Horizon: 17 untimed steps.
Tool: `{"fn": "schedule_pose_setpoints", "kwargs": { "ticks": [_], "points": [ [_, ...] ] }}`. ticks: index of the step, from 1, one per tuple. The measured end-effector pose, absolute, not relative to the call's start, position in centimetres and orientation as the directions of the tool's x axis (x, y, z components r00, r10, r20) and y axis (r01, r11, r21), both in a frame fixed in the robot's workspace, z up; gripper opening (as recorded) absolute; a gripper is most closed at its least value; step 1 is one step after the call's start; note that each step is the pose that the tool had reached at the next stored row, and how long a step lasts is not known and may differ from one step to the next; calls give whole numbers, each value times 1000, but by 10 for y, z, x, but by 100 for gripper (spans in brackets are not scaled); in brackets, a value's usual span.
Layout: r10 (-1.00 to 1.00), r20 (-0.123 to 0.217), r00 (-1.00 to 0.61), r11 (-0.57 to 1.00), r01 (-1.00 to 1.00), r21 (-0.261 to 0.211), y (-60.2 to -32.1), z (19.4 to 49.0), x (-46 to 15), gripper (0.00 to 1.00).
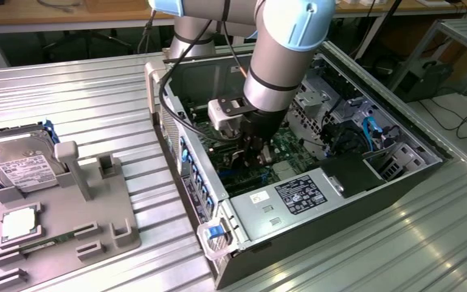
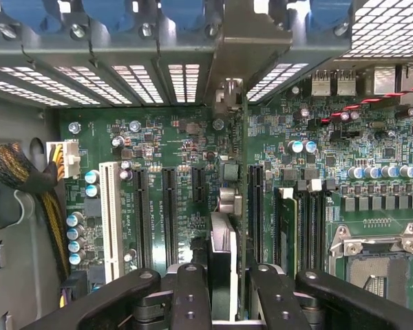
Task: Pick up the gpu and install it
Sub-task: 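Insert the gpu into the slot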
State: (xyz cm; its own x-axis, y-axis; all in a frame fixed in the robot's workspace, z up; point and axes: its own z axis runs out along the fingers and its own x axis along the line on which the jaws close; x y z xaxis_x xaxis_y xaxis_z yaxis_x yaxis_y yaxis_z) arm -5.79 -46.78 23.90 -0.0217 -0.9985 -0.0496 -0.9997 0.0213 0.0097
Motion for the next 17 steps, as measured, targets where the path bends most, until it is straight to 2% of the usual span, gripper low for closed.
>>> {"fn": "schedule_pose_setpoints", "kwargs": {
  "ticks": [17],
  "points": [
    [-998, -53, -22, 21, -1000, 10, -468, 241, -57, 28]
  ]
}}
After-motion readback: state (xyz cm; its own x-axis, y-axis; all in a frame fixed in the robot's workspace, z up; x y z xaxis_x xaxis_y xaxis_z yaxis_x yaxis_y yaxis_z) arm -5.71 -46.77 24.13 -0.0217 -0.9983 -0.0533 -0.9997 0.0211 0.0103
